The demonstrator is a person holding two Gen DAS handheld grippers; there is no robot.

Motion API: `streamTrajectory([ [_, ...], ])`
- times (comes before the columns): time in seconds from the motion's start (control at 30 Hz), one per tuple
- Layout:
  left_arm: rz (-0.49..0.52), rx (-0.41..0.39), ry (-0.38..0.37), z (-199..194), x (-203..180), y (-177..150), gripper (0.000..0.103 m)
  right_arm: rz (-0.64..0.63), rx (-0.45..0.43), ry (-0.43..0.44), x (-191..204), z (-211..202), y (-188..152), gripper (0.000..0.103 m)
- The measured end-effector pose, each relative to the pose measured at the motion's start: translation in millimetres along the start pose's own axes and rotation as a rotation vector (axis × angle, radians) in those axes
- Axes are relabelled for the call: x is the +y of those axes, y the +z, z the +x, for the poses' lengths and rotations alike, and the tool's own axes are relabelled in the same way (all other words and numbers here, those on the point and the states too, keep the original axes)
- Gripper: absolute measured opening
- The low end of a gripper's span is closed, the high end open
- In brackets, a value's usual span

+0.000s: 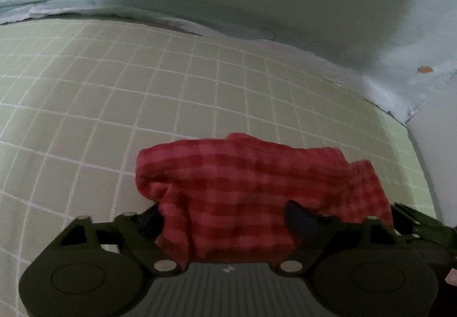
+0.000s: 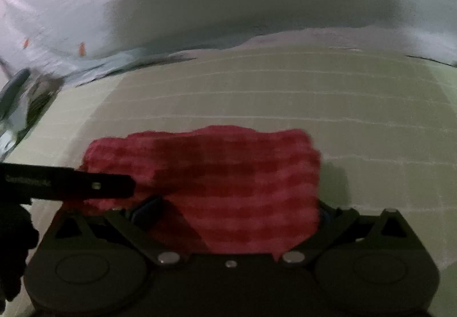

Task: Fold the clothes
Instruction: 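Grasp the folded red bundle with the left tool while the right tool grasps it too, then lift the red bundle with both tools and carry it toward the grey cloth stack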

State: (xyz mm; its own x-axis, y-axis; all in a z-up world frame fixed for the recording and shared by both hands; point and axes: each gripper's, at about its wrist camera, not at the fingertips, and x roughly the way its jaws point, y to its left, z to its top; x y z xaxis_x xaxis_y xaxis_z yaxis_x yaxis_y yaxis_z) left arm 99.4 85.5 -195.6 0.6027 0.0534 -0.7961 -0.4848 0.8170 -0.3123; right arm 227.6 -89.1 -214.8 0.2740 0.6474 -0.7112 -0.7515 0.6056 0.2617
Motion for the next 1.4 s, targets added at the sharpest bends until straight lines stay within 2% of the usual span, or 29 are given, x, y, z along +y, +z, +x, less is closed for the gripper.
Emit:
streamTrajectory([
  [0.07,0.020,0.001,0.010,-1,-2,-2,0.070,-0.041,0.012,0.032,10,1,0,0.096],
  [0.1,0.019,0.007,0.003,-3,-1,-3,0.061,-0.066,0.015,0.040,17,0,-2,0.091],
  [0.2,-0.027,0.043,-0.055,-5,5,-7,0.030,-0.083,0.033,0.074,31,-5,-8,0.062],
  [0.23,-0.068,0.063,-0.081,-7,9,-10,0.024,-0.070,0.043,0.093,33,-7,-10,0.039],
  [0.27,-0.109,0.083,-0.107,-8,13,-13,0.022,-0.057,0.052,0.112,36,-10,-13,0.022],
  [0.3,-0.139,0.092,-0.108,-12,16,-17,0.021,-0.045,0.062,0.131,39,-13,-15,0.019],
  [0.4,-0.153,0.113,-0.111,-33,16,-33,0.020,-0.013,0.089,0.182,47,-23,-23,0.016],
  [0.6,-0.149,0.101,-0.149,-88,3,-68,0.020,0.016,0.081,0.219,65,-71,-51,0.016],
  [0.8,-0.141,0.058,-0.201,-130,-9,-92,0.020,0.011,0.015,0.204,80,-122,-77,0.016],
  [0.93,-0.105,0.004,-0.181,-159,-15,-102,0.020,0.026,-0.038,0.200,92,-147,-84,0.016],
  [1.3,-0.167,0.001,-0.108,-207,69,-138,0.020,-0.028,0.027,0.275,176,-143,-116,0.016],
  [1.4,-0.184,0.001,-0.088,-220,92,-147,0.021,-0.045,0.030,0.282,219,-124,-108,0.016],
])
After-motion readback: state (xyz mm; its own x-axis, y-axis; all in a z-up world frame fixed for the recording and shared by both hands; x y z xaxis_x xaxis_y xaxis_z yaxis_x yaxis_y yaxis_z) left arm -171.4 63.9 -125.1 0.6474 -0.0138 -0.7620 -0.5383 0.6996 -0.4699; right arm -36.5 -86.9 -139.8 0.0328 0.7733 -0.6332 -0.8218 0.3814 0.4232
